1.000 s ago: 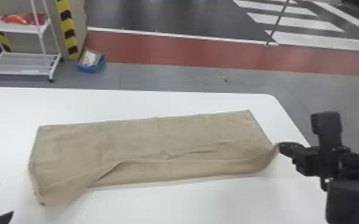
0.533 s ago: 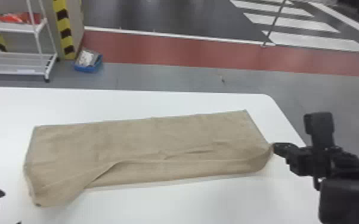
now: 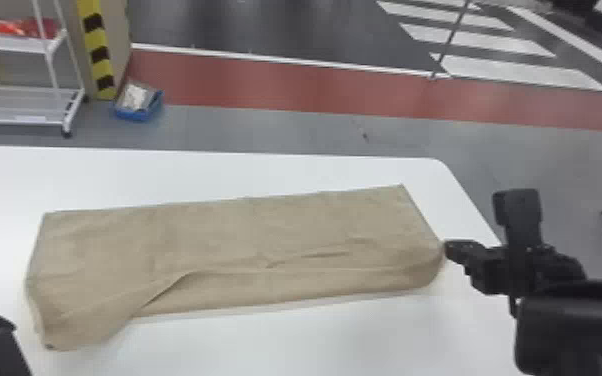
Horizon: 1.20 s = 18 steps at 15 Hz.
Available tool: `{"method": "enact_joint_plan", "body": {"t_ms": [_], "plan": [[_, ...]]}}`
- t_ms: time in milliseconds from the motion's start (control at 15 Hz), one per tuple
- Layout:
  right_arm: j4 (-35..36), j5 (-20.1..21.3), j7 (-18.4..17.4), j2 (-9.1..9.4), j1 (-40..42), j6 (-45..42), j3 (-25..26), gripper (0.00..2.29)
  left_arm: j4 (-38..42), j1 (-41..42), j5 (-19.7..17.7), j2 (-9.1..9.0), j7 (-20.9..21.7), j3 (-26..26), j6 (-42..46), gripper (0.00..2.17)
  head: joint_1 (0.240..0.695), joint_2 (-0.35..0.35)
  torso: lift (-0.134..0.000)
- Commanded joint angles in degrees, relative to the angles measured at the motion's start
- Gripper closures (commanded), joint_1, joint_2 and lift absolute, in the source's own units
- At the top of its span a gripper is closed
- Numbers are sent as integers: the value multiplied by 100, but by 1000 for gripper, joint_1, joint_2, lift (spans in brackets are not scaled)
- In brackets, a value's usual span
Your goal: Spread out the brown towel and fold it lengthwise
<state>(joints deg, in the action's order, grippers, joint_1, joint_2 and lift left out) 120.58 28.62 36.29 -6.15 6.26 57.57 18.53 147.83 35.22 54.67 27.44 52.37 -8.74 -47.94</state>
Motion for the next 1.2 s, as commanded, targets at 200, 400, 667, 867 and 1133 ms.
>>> {"method": "enact_joint_plan", "body": {"t_ms": [200,400,667,867,1133], "plan": [[159,117,36,193,104,75,-25,1345,-8,-235,254,165,46,-506,105,421,695,-276,-124],[581,64,53,272,403,93,-95,1345,-122,-340,263,227,98,-673,105,421,695,-287,-124],[1152,-6,97,369,798,163,-113,1345,-386,-454,237,279,28,-708,87,421,695,-273,-124],[1214,-23,133,404,869,181,-95,1345,-562,-595,272,288,-25,-814,122,522,695,-259,-124],[1205,-76,133,404,913,163,-16,1345,-729,-674,298,332,-209,-814,122,522,695,-252,-124]]}}
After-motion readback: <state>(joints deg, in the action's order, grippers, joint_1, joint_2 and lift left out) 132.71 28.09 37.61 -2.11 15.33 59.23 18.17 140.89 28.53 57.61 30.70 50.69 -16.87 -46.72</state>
